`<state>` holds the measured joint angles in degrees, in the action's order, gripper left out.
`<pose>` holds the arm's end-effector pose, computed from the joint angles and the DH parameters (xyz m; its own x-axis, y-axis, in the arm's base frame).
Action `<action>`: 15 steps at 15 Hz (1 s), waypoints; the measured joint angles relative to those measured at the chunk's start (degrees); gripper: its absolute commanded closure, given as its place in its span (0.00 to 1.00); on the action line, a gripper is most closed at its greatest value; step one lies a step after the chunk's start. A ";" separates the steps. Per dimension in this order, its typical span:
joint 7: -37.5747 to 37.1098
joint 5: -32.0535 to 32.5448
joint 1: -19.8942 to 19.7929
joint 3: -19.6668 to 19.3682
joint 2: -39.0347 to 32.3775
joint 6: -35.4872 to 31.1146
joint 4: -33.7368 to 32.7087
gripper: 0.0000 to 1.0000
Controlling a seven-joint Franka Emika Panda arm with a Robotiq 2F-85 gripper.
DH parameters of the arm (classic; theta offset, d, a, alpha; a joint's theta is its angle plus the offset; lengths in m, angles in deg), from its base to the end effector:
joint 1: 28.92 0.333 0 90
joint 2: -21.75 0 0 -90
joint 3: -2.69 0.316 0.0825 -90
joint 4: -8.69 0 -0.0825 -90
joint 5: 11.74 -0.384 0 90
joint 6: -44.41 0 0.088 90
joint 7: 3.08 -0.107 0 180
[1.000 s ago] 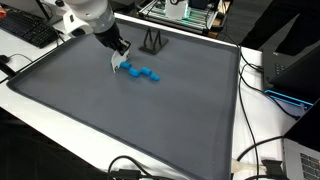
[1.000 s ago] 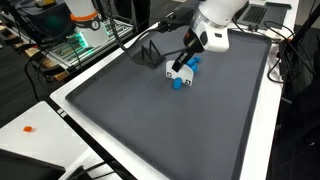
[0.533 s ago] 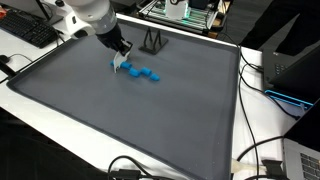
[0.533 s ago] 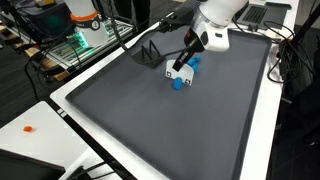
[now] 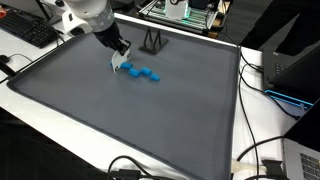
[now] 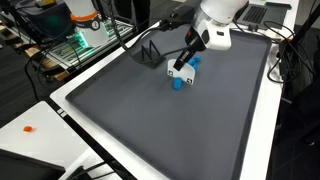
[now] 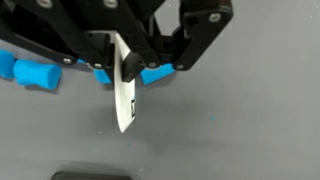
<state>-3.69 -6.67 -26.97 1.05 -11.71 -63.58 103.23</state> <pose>0.6428 -0.0014 0.2496 0.9393 0.0208 -0.3424 0.0545 -0.9945 0.0890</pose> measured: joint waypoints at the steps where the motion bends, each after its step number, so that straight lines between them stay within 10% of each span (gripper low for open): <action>1: 0.00 -0.13 -0.06 0.00 0.11 0.23 -0.15 0.98; 15: -0.21 -1.12 -0.54 0.01 0.92 2.88 -0.77 0.98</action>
<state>-3.90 -7.79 -27.50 1.06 -10.79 -60.70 102.45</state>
